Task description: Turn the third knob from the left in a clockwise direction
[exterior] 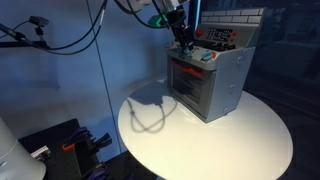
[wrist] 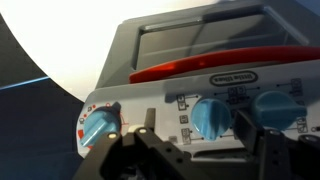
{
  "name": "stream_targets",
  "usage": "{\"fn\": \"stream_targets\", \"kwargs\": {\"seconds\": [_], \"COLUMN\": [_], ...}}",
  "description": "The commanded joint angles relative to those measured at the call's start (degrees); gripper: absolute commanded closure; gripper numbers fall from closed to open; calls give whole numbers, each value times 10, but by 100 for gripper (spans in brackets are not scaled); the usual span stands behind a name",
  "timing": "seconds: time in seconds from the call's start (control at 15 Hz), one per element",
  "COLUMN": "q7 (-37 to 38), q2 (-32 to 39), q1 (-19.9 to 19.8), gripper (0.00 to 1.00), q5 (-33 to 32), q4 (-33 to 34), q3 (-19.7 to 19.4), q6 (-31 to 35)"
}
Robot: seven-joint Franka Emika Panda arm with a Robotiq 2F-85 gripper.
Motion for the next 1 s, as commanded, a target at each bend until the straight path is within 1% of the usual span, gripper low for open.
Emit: {"fn": "stream_targets", "kwargs": {"seconds": [0.0,0.13,0.27,0.4,0.47,0.53,0.6,0.67,0.73,0.8,0.93], "q7": [-3,-2,-2,-2,-2,-3,-3,-3,-3,-3,-3], "q2": [16,20,24,27,28,29,29,29,28,28,28], "q1": [7,8,8,9,9,10,10,10,11,11,11], "gripper": [19,18,19,23,26,26,28,27,29,29,31], "q5": [-8,-7,-7,-6,-5,-5,-4,-4,-3,-4,-4], "q4": [25,30,33,37,38,40,40,41,41,41,41], "q3": [-9,-10,-11,-13,-13,-14,-14,-15,-15,-15,-16], "q6": [1,0,0,0,0,0,-1,-1,-2,-2,-2]}}
